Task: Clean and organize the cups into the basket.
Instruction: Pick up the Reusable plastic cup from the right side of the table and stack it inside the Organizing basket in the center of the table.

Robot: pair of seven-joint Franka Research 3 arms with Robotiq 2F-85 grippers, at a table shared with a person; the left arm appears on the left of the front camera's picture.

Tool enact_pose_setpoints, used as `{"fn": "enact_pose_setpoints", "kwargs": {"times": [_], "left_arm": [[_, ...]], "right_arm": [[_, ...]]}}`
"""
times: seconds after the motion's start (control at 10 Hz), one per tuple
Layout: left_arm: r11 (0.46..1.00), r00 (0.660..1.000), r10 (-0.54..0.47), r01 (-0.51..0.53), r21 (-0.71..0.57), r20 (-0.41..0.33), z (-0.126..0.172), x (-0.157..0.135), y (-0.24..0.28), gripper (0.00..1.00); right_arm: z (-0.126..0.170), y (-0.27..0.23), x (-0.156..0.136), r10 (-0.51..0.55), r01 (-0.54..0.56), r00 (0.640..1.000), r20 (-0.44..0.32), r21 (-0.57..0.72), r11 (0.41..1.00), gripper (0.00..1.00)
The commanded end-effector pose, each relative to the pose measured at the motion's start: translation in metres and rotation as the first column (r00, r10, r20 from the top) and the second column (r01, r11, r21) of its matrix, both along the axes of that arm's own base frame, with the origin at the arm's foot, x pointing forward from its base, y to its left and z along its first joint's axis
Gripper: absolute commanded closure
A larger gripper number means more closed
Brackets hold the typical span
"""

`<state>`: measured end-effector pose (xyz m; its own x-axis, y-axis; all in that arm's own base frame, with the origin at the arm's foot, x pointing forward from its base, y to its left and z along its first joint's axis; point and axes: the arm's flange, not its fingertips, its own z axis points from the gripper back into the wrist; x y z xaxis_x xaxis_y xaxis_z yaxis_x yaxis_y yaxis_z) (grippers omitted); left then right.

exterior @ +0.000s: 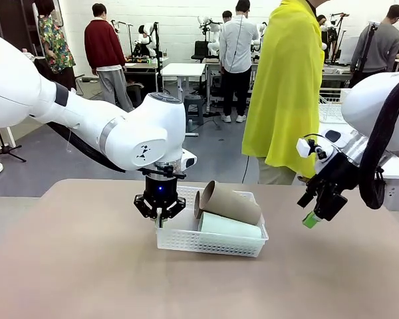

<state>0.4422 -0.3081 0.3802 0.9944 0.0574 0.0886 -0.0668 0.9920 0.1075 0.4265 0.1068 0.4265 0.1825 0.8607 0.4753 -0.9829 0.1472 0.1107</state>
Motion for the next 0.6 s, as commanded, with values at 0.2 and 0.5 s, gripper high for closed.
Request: {"fn": "enact_pose_setpoints", "kwargs": {"times": [0.2, 0.5], "left_arm": [[1.0, 1.0, 0.0, 0.0, 0.001, 0.002, 0.0, -0.001, 0.001, 1.0], [1.0, 1.0, 0.0, 0.0, 0.001, 0.002, 0.0, -0.001, 0.001, 1.0]], "right_arm": [[0.004, -0.031, 0.002, -0.062, 0.105, 0.985, -0.162, 0.273, 0.956, 0.0], [0.02, -0.119, -0.044, -0.031, 0.521, 0.814, -0.58, 0.705, 0.481, 0.0]]}}
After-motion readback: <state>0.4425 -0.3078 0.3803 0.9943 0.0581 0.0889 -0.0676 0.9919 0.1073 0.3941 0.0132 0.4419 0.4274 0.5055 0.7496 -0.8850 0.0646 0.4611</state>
